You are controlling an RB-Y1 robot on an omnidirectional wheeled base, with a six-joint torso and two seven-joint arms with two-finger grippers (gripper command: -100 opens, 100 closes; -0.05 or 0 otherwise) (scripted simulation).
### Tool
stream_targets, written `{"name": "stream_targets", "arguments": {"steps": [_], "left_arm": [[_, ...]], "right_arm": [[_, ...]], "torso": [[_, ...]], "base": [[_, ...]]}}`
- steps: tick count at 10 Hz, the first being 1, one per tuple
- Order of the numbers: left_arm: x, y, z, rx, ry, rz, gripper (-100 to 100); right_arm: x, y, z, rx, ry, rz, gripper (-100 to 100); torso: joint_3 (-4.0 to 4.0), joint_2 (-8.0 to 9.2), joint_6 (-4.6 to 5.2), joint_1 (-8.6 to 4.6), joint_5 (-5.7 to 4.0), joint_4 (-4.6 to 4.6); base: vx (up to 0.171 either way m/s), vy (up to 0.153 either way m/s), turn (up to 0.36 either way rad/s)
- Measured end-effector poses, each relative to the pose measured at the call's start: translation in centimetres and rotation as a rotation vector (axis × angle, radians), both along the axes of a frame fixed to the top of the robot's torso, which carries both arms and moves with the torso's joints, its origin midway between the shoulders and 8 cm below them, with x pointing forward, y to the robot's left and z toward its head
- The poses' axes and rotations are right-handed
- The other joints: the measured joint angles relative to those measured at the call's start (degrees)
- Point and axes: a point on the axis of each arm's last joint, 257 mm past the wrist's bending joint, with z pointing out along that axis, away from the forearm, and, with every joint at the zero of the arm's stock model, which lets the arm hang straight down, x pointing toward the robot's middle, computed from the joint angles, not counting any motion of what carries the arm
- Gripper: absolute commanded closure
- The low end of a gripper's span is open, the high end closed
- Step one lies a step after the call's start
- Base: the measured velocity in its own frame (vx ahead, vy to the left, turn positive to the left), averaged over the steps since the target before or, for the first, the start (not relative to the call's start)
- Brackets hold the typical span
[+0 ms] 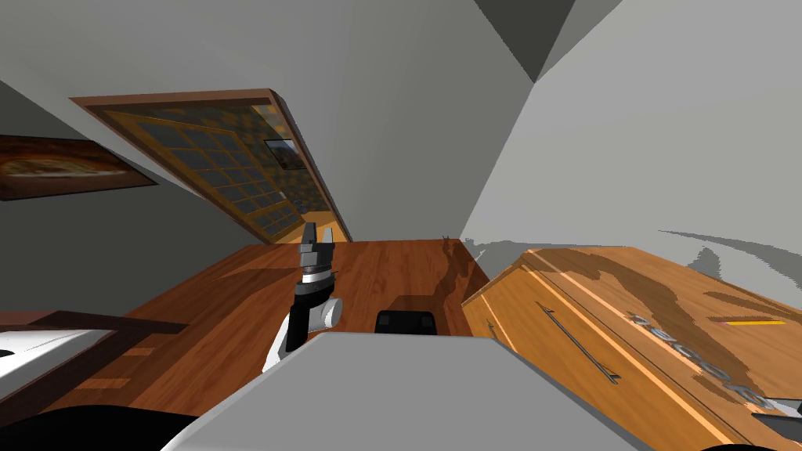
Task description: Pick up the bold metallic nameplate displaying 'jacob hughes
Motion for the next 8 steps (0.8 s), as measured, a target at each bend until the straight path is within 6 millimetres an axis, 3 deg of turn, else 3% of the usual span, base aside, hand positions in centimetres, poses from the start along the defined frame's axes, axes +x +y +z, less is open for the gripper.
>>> {"name": "stream_targets", "arguments": {"steps": [3, 4, 5, 8], "left_arm": [[0.0, 0.0, 0.0, 0.000, 0.000, 0.000, 0], [0.0, 0.0, 0.0, 0.000, 0.000, 0.000, 0], [0.0, 0.0, 0.0, 0.000, 0.000, 0.000, 0], [0.0, 0.0, 0.0, 0.000, 0.000, 0.000, 0]], "right_arm": [[0.0, 0.0, 0.0, 0.000, 0.000, -0.002, 100], [0.0, 0.0, 0.0, 0.000, 0.000, -0.001, 0], [0.0, 0.0, 0.0, 0.000, 0.000, -0.001, 100], [3.6, 1.0, 0.4, 0.003, -0.002, 0.031, 100]], "torso": [[0.02, 0.03, -0.02, -0.03, -0.04, 0.00], [0.02, 0.03, -0.01, -0.05, -0.05, 0.00], [0.02, 0.03, -0.01, -0.05, -0.05, 0.00], [0.09, 0.16, -0.01, -0.14, -0.06, 0.04]], "base": [[0.000, 0.000, 0.000], [0.000, 0.000, 0.000], [-0.048, -0.031, -0.167], [-0.043, -0.030, -0.093]]}}
